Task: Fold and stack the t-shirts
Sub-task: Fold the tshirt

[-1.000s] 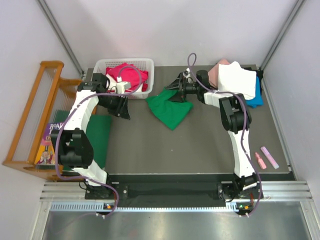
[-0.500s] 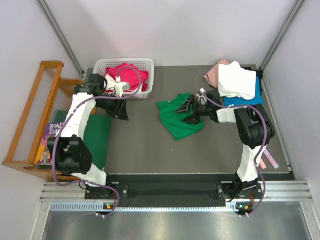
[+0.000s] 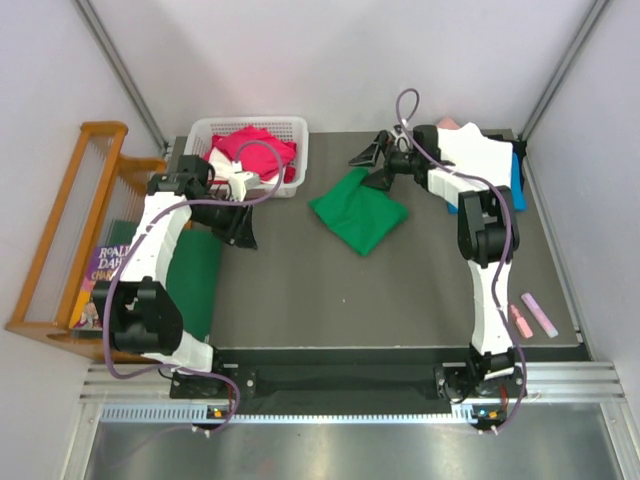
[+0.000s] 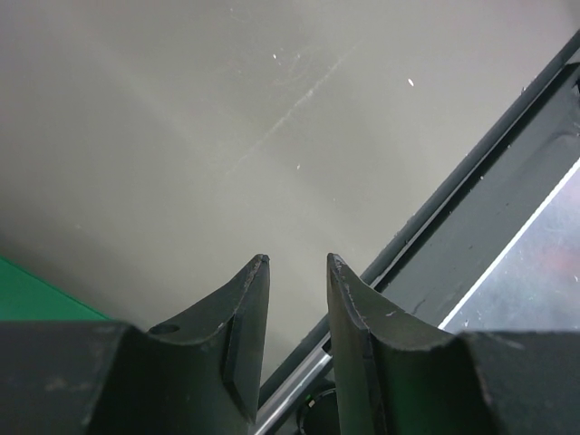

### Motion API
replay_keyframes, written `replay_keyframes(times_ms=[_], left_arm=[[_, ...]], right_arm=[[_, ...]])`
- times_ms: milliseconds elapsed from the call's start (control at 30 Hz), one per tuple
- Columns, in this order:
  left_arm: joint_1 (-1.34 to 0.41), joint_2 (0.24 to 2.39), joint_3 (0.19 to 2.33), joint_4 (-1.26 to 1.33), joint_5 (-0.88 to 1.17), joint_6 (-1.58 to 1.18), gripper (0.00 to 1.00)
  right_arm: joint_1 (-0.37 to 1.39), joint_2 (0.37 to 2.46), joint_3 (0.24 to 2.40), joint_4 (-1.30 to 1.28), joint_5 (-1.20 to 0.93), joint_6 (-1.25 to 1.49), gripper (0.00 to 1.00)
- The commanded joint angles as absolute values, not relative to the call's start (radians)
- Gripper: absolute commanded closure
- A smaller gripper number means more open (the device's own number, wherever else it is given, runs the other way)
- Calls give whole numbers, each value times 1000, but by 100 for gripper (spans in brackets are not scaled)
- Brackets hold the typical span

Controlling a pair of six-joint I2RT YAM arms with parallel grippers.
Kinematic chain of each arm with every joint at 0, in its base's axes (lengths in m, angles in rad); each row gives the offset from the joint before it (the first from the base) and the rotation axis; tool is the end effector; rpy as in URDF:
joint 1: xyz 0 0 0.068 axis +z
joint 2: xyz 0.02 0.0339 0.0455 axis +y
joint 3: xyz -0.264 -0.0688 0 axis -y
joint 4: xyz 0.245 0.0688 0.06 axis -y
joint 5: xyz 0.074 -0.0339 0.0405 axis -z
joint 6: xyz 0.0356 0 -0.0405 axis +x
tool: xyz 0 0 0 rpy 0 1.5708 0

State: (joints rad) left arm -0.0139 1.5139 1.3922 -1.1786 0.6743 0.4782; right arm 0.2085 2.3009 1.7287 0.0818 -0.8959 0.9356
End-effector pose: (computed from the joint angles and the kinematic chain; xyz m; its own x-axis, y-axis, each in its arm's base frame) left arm 0.2823 -0.0262 0.3088 -0.7737 0.3703 -0.5141 0.6011 0.6852 -0.4112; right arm 0.5024 0.1347 0.1827 -0.9199 0.3194 -0.2274 -0.1056 0.3566 0.9283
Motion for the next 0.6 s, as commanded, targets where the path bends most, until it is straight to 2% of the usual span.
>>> replay_keyframes(times_ms=[0, 200, 567], left_arm=[[-8, 1479, 1376, -1198, 704, 517, 64], [-8, 1480, 1381, -1201, 704, 525, 64], [-8, 1473, 1370, -1203, 698, 529, 64]], right_arm=[[179, 2303, 1723, 145, -989, 1037, 0], [201, 2083, 1580, 166, -959, 997, 0], [267, 2010, 1666, 63, -957, 973, 0]])
